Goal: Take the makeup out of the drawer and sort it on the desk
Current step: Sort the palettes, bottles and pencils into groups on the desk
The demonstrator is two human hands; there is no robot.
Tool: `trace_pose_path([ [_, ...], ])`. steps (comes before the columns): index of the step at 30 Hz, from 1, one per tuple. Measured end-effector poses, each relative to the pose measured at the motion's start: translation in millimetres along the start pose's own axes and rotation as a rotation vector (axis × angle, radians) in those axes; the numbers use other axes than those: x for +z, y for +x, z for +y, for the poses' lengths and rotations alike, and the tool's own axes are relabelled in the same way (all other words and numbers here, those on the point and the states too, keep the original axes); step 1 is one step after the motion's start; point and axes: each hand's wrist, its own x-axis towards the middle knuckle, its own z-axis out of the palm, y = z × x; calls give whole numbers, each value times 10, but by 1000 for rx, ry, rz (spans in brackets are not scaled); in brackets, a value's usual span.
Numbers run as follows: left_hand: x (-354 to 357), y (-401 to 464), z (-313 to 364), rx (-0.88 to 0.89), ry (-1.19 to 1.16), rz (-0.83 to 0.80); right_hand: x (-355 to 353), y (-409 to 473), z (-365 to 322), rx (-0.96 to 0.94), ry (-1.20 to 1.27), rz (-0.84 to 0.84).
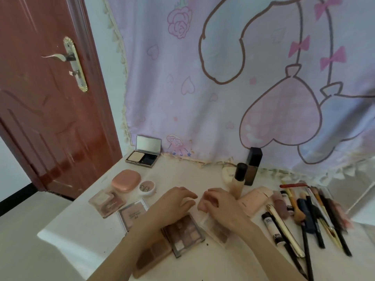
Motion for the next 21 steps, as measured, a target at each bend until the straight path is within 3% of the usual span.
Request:
trace_pose_path([
  [3,89,-35,138,34,18,-97,100,-107,113,-36,-62,79],
  [9,190,-176,129,-7,17,-113,242,-203,156,-121,-96,466],
  [15,287,-210,320,-55,160,-45,229,-194,143,18,-2,440],
  [21,278,-196,494,-110,-95,35,71,-278,47,68,382,561],
])
